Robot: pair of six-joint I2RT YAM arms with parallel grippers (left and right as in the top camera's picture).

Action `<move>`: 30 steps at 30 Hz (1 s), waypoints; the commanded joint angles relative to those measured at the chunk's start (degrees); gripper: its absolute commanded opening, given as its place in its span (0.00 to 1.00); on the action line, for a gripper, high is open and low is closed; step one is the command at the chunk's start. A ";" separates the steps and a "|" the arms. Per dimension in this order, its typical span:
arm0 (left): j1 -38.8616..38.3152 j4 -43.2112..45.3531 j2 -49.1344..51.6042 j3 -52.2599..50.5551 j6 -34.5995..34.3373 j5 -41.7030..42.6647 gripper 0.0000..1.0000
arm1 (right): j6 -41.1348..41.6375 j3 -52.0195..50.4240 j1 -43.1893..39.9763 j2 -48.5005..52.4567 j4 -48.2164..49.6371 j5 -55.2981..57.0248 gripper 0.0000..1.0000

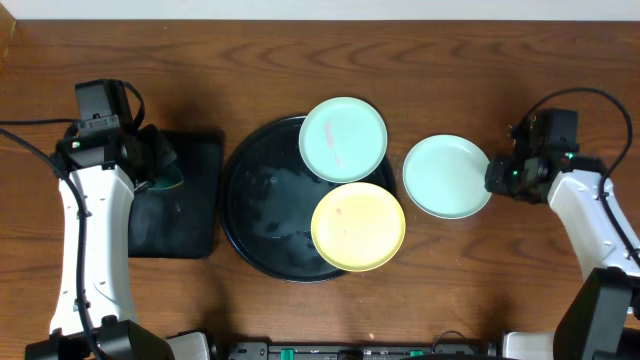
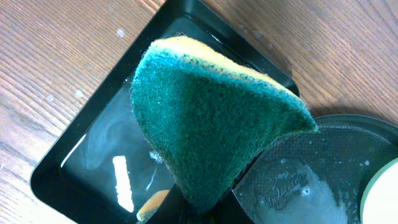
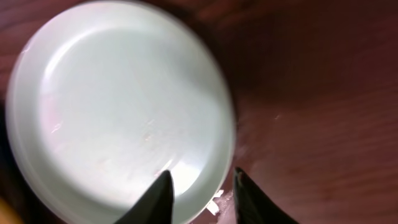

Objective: Clean dirty plates on tray and stack at the side
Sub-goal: 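Lift the green plate with the right gripper and place it right of tray, then grip the yellow plate rim with the right gripper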

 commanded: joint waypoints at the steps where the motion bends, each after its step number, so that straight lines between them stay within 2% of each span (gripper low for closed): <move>1: 0.26 -0.04 -0.33 0.50 1.01 -0.72 0.07 | -1.57 6.97 2.40 -0.39 -5.57 -9.25 0.32; 4: 0.26 -0.07 -0.33 0.50 1.01 -0.72 0.07 | -1.57 9.55 7.37 -0.37 -10.47 -13.64 0.35; 9: 0.26 -0.07 -0.33 0.50 1.01 -0.72 0.07 | -0.44 8.76 17.27 1.05 -14.69 -13.22 0.40; 15: 0.26 -0.07 -0.33 0.50 1.84 -0.72 0.08 | 0.90 8.55 26.01 7.19 -17.40 -12.22 0.41; 20: 0.26 -0.24 -0.26 0.50 2.45 -0.72 0.08 | 2.40 8.55 29.57 13.00 -17.73 -10.62 0.39; 25: 0.26 -0.74 -0.26 0.50 3.34 -0.72 0.07 | 2.64 8.55 30.60 15.30 -18.36 -8.09 0.28; 27: 0.26 -0.74 -0.26 0.50 3.34 -0.72 0.08 | 2.69 8.72 30.64 15.06 -18.21 -8.11 0.20; 29: 0.26 -0.74 -0.26 0.50 3.32 -0.72 0.08 | 2.64 9.14 30.75 14.58 -18.05 -8.13 0.05; 30: 0.26 -0.74 -0.26 0.50 3.32 -0.72 0.07 | 2.62 9.35 30.95 14.19 -18.05 -8.33 0.01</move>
